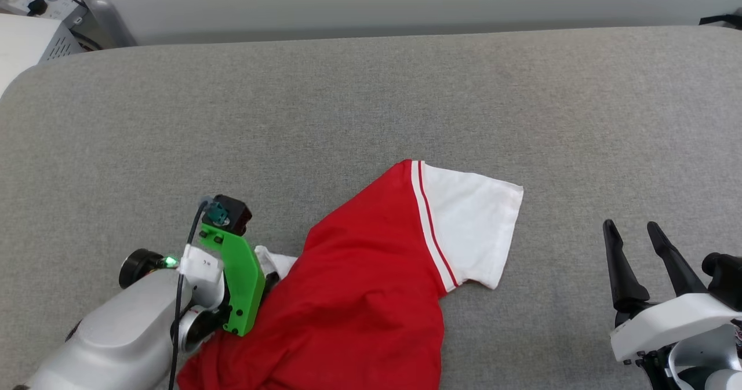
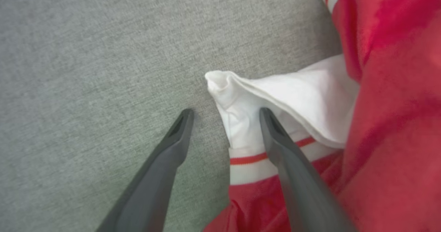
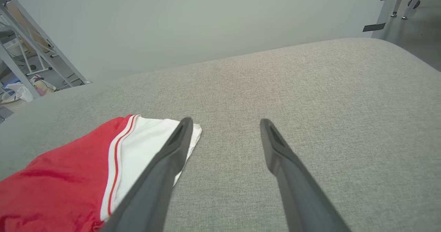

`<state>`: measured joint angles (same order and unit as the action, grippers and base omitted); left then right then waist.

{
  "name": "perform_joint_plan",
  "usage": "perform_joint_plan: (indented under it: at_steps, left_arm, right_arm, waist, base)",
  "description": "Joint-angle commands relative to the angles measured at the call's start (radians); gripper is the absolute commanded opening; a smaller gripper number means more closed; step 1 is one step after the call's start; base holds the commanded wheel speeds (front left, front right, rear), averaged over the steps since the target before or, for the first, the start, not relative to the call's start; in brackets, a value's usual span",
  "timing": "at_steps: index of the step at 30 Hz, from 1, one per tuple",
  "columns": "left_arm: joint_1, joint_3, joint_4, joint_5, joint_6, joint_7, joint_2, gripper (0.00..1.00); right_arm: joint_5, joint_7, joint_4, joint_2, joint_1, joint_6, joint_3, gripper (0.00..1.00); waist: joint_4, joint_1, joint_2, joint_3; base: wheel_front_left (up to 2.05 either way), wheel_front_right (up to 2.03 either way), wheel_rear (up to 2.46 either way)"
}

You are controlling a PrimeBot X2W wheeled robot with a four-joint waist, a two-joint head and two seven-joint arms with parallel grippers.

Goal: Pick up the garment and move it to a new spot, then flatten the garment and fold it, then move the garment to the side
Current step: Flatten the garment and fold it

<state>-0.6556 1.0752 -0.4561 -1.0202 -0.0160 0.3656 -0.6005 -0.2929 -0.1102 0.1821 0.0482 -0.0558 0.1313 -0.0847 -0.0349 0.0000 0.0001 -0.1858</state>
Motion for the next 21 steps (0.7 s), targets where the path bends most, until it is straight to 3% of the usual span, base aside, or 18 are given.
perform_joint_plan:
  at_steps: [1, 5, 6, 7, 12, 21]
  left_arm:
    - [-0.016, 0.023, -0.021, 0.016, 0.019, 0.020, 0.020, 1.00]
    - [-0.015, 0.097, -0.102, 0.023, 0.065, 0.133, 0.065, 1.00]
    - [-0.015, 0.110, -0.113, 0.023, 0.078, 0.149, 0.076, 0.38]
    - [-0.026, 0.119, -0.131, 0.040, 0.094, 0.120, 0.101, 0.00]
    - [-0.065, 0.068, -0.145, 0.089, 0.042, -0.056, 0.114, 0.00]
    - [-0.055, -0.130, -0.041, 0.087, -0.179, -0.376, 0.012, 0.00]
  right_arm:
    - [-0.004, 0.004, -0.003, 0.002, 0.015, -0.001, 0.000, 1.00]
    - [-0.006, 0.004, -0.008, 0.002, 0.017, -0.001, 0.003, 1.00]
    - [-0.006, 0.004, -0.010, 0.002, 0.018, -0.001, 0.005, 1.00]
    - [-0.007, 0.005, -0.011, 0.002, 0.019, -0.001, 0.003, 1.00]
    - [-0.010, 0.004, -0.022, 0.002, 0.017, -0.001, -0.006, 1.00]
    - [-0.014, 0.001, -0.029, 0.002, 0.006, -0.001, -0.017, 1.00]
  waist:
    - [-0.013, 0.0000, -0.0001, -0.014]
    - [-0.019, 0.0000, -0.0001, -0.018]
    - [-0.021, 0.0000, -0.0001, -0.018]
    - [-0.020, 0.0000, -0.0001, -0.019]
    - [-0.007, 0.0000, -0.0001, -0.013]
    - [0.018, 0.0000, -0.0001, 0.018]
  base:
    - [0.00, 0.00, 0.00]
    - [0.00, 0.00, 0.00]
    - [0.00, 0.00, 0.00]
    - [0.00, 0.00, 0.00]
    - [0.00, 0.00, 0.00]
    - [0.00, 0.00, 0.00]
